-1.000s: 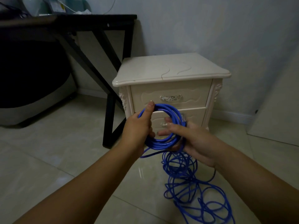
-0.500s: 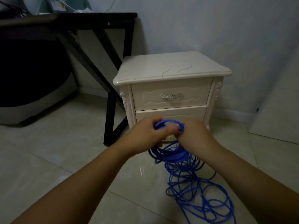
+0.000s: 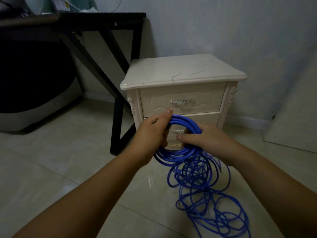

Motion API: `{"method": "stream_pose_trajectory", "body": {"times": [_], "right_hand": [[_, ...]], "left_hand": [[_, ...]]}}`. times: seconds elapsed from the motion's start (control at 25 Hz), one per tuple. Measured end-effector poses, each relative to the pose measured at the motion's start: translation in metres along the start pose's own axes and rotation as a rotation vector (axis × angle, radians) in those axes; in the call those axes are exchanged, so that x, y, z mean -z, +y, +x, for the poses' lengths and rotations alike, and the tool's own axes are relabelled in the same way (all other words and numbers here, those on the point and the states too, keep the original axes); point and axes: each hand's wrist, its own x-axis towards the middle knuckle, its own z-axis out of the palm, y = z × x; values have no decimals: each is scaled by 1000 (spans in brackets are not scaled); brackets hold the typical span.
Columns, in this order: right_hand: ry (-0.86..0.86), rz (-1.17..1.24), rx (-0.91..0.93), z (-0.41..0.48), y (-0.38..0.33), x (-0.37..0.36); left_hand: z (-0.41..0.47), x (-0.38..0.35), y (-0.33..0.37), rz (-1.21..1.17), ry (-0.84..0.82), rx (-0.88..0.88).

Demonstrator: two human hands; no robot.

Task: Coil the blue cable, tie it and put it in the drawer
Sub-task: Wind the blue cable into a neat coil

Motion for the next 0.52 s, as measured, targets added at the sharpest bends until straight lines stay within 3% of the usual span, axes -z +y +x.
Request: {"method": "stream_pose_trajectory", "body": {"times": [0.12,0.32,0.44,0.52], "right_hand": [[-38,43,-13,-1,3,-1],[77,565,-127,3,8,-26],[169,839,-190,5,9,-33],[305,758,-216,5,7,-25]], "left_hand": [[4,0,7,-187,128,24],[3,-11,4,-440,267,114],[-4,-23,-6,-395,189,99],[-6,-22,-6,-377,68,115]]}}
